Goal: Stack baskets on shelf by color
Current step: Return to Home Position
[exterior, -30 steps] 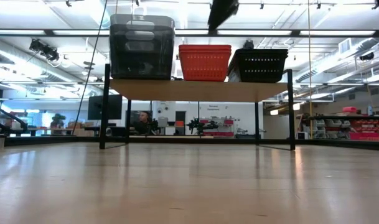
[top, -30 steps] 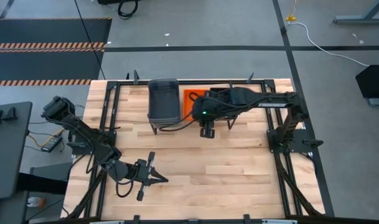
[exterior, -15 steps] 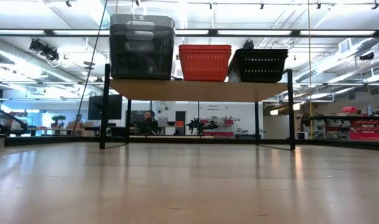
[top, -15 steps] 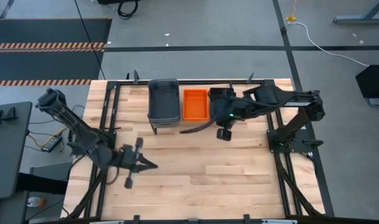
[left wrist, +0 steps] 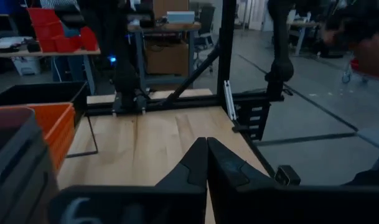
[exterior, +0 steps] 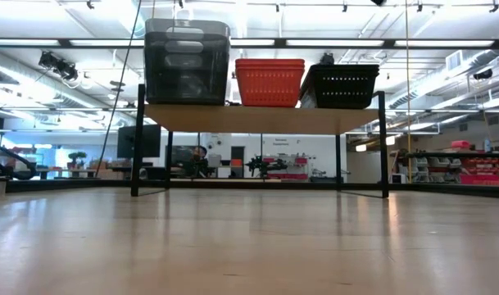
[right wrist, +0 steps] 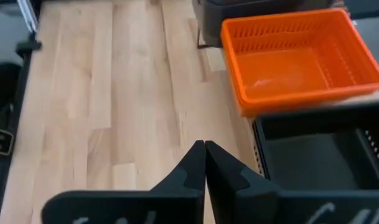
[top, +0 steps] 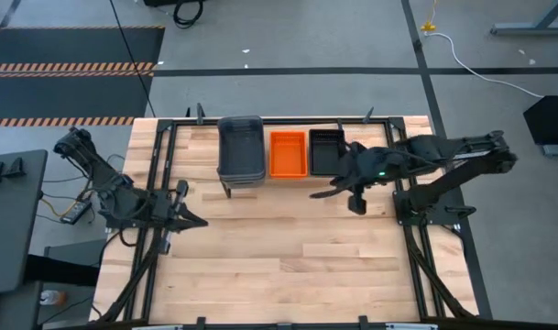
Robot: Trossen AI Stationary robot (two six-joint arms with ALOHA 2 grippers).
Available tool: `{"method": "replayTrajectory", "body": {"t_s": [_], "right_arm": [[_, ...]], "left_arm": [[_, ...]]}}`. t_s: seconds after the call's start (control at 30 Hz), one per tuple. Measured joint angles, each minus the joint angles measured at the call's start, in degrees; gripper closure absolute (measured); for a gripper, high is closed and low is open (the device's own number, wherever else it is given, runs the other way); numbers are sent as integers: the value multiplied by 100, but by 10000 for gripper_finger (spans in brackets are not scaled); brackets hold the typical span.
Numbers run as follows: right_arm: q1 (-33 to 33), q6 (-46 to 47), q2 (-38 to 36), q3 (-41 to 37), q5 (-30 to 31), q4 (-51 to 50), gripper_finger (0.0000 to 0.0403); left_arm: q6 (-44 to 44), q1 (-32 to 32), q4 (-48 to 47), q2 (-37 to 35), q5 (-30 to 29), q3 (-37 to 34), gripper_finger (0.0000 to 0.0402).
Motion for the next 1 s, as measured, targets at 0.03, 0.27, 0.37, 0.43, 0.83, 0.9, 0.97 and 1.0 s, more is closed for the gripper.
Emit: {"method": "replayTrajectory", "body": {"t_s": [0.03, 0.27, 0.37, 0.43, 0.83, 0.9, 0.97, 1.0], "right_arm": [[-1, 26, -251, -309, -13, 204, 384], [2, 9, -2174, -2537, -200, 2068, 392], [2, -138, -2916, -3396, -310, 2962, 395], [-2, -235, -3350, -3971, -442, 3571, 395], [-543, -539, -4723, -5958, -1216, 5403, 395], [-690, -605, -4785, -6114, -1453, 5650, 395], [-866, -677, -4804, -6276, -1686, 5767, 395], [-967, -681, -4817, -6344, -1812, 5819, 395]], "left_arm": [[3, -1, 17, -87, 1, -53, 398], [62, 6, 419, -1057, -398, -1157, 394], [160, 6, 484, -1683, -406, -1548, 395], [217, 6, 496, -2135, -408, -1740, 398], [972, 178, 535, -3650, 66, -2241, 399], [970, 343, 522, -3619, 117, -2238, 400], [935, 542, 443, -3666, 344, -2242, 400], [913, 646, 477, -3673, 483, -2240, 400]]}}
